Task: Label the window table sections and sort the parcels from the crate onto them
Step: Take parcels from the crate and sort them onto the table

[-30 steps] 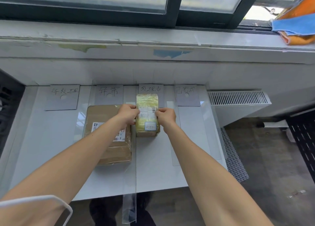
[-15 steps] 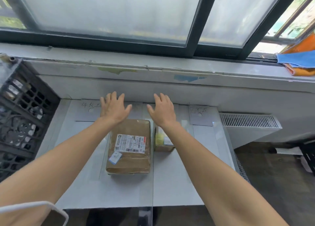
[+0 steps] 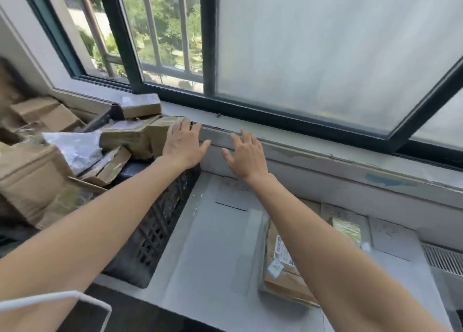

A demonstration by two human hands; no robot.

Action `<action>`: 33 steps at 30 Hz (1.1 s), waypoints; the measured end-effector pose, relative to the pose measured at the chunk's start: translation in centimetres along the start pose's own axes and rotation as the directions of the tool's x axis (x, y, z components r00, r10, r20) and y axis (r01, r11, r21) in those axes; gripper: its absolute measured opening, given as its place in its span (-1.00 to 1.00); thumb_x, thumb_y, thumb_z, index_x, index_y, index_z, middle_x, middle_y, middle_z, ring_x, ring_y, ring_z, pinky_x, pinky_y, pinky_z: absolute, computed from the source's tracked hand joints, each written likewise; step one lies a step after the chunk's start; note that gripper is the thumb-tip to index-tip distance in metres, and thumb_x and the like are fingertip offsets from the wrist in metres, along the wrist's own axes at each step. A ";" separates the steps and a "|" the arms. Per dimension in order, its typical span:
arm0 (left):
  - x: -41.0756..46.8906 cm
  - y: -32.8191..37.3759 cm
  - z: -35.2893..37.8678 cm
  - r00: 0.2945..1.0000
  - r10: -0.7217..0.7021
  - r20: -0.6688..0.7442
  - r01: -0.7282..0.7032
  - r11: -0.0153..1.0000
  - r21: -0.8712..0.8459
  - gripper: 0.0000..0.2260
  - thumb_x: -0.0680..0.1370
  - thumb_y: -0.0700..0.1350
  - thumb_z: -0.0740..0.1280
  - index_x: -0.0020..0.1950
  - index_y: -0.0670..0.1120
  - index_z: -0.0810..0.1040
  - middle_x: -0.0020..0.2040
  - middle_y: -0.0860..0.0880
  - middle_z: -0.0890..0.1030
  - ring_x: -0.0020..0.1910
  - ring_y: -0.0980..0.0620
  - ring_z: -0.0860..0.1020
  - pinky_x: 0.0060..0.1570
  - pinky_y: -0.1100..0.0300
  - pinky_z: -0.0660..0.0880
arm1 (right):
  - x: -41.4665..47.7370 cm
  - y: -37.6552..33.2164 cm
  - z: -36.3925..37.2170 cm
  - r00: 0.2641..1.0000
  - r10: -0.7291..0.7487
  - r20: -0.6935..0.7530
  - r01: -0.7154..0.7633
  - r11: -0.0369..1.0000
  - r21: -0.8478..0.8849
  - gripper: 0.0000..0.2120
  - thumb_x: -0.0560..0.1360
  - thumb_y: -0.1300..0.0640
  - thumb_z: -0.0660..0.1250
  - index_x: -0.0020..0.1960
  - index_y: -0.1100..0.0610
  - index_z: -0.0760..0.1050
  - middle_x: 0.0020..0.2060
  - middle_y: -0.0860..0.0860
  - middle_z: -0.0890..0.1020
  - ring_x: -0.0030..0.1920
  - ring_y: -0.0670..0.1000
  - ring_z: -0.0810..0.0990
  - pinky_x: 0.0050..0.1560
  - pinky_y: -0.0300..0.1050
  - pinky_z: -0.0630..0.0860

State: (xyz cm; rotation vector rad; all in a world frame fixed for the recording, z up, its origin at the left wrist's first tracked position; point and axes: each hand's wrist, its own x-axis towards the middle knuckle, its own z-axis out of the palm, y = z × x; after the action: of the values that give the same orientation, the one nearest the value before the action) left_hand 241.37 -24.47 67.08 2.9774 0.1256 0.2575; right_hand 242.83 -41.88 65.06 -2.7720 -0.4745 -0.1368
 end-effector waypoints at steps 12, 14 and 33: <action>2.2 -21.7 -3.1 0.959 -0.284 0.006 0.284 0.957 -0.053 -0.44 0.59 0.16 0.18 0.52 -0.10 0.27 0.49 -0.19 0.31 0.46 -0.21 0.24 0.44 -0.06 0.18 | 8.0 -17.8 5.1 0.979 -0.203 0.032 0.204 0.979 -0.020 -0.52 0.61 -0.11 0.19 0.44 0.12 0.33 0.38 0.12 0.40 0.42 0.16 0.32 0.46 0.07 0.24; 3.2 -23.0 -2.2 0.957 -0.290 0.028 0.291 0.955 -0.059 -0.44 0.60 0.16 0.17 0.52 -0.10 0.27 0.48 -0.19 0.33 0.44 -0.21 0.25 0.42 -0.06 0.21 | 9.1 -18.7 6.1 0.980 -0.191 0.047 0.192 0.981 -0.008 -0.52 0.61 -0.11 0.19 0.44 0.12 0.32 0.36 0.11 0.40 0.40 0.16 0.33 0.44 0.08 0.26; 13.2 -26.3 4.1 0.936 -0.340 0.095 0.352 0.879 -0.322 -0.57 0.62 0.04 0.17 0.46 -0.09 0.35 0.38 -0.12 0.44 0.33 -0.17 0.40 0.25 -0.18 0.43 | 23.1 -21.0 13.1 0.981 0.062 0.184 -0.097 0.977 0.190 -0.41 0.63 -0.11 0.17 0.59 0.04 0.13 0.58 0.18 0.06 0.54 0.20 0.17 0.46 0.15 0.28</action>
State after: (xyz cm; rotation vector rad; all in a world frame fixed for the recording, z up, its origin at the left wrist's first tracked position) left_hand 253.19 2.08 61.12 2.5587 0.5471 0.1599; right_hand 257.95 -11.68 62.43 -2.6128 -0.3959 0.1684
